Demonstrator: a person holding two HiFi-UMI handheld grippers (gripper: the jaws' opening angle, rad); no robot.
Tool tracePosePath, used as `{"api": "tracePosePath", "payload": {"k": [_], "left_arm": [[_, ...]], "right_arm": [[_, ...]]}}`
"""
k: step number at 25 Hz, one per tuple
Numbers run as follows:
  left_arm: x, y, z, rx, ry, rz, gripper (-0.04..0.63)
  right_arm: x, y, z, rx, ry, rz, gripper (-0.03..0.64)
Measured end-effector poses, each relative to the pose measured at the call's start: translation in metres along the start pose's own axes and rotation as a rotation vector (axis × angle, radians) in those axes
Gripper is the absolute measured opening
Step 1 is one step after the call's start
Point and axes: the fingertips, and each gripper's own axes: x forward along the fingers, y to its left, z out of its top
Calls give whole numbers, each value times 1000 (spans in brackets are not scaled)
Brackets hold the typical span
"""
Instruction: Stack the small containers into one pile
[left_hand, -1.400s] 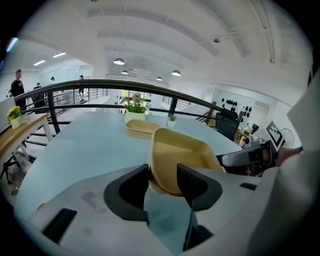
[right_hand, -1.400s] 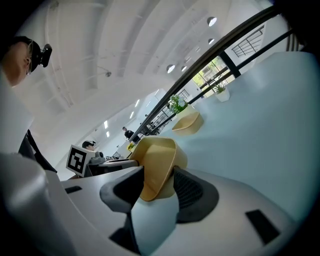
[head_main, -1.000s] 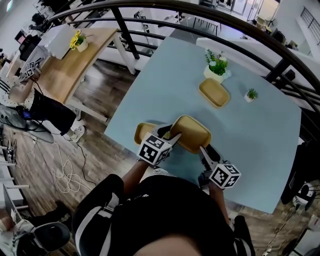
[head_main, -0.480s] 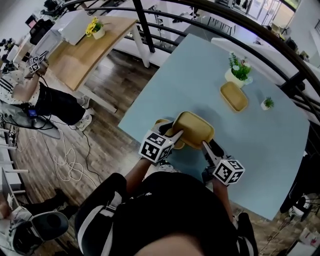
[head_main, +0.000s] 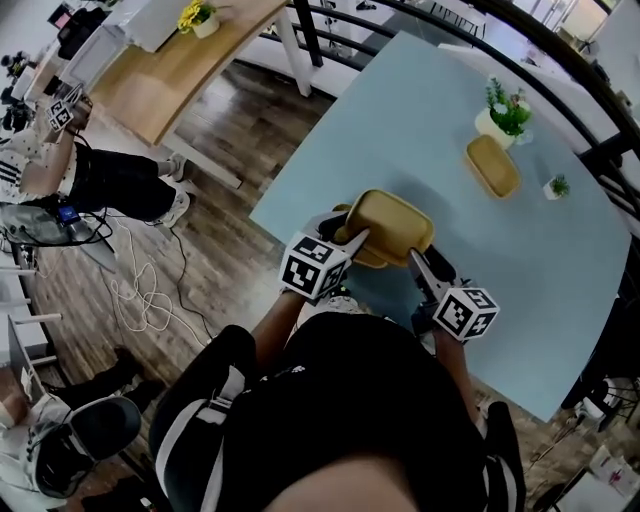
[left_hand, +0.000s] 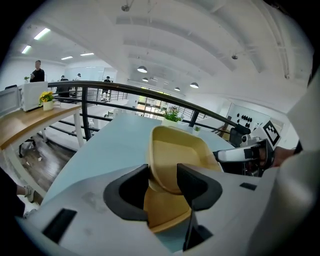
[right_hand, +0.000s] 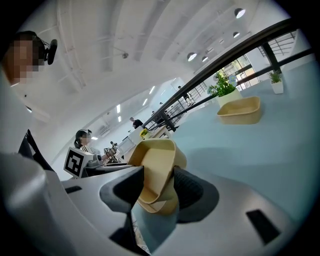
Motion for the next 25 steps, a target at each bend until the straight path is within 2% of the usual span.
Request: {"api": "tracePosePath", "payload": {"k": [11,25], "left_arm": [[-19,17,-25,-28,14,28,175],[-36,29,-61,-116,39,44,175]], "right_arm": [[19,12,-21,-24,64,20,195],[36,22,-44,-65,145,33,196]]}}
